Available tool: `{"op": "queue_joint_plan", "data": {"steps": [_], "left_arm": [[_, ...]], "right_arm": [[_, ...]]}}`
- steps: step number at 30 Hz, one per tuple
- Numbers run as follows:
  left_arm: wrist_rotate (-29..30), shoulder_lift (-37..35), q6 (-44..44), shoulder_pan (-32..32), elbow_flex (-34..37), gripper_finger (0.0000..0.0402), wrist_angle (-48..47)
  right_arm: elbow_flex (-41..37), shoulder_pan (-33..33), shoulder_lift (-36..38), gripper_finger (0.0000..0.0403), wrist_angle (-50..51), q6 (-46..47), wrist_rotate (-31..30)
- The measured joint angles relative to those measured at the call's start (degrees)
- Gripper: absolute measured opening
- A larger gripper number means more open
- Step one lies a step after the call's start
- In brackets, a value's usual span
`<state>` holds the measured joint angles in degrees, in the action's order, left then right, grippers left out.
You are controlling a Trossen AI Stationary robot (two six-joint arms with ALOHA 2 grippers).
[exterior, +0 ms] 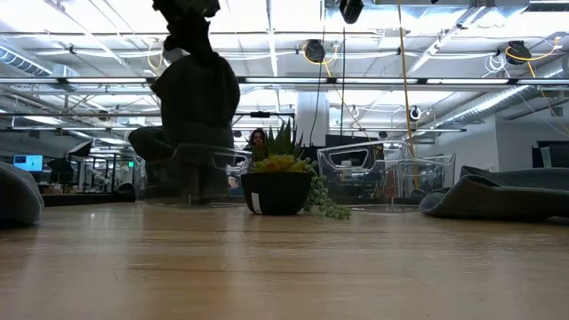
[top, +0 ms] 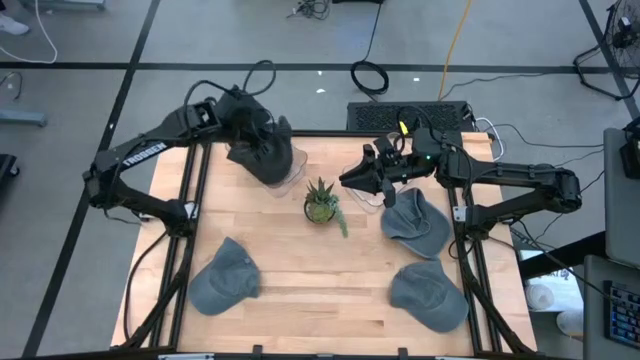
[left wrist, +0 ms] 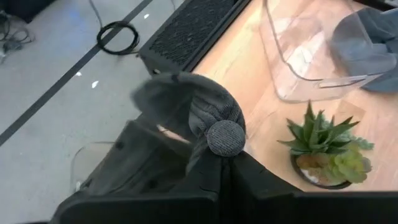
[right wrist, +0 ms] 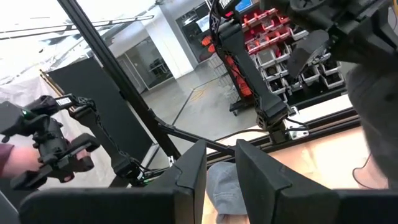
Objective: Pick & Place hat
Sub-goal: Put the black cap into the left transparent bin
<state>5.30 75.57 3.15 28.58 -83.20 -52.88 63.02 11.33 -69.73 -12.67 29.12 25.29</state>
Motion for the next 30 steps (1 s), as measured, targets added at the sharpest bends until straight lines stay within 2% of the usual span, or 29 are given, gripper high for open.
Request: {"op": "queue_joint_plan", "data": {"steps": [14, 23, 27, 30], "left_arm": [[0.3, 0.0, 5.6, -2.2, 10.4, 0.0006, 5.6], [7.4, -0.1, 14.0, -2.8, 16.7, 0.0006, 6.5], [8.2, -0.1, 17.0, -2.5, 19.1, 0.0007, 6.2], [8.3, -0.1, 18.9, -2.3, 20.5, 0.0023, 6.1]], "right_arm": [[0.0, 0.0, 0.0, 0.0073, 0.0, -1.8, 0.0], [0.0, 0.0, 0.0, 0.0073, 0.1, -1.8, 0.0], [0.0, 0.0, 0.0, 0.0073, 0.1, -1.4, 0.0], [0.0, 0.0, 0.0, 0.0073, 0.1, -1.4, 0.0]]}}
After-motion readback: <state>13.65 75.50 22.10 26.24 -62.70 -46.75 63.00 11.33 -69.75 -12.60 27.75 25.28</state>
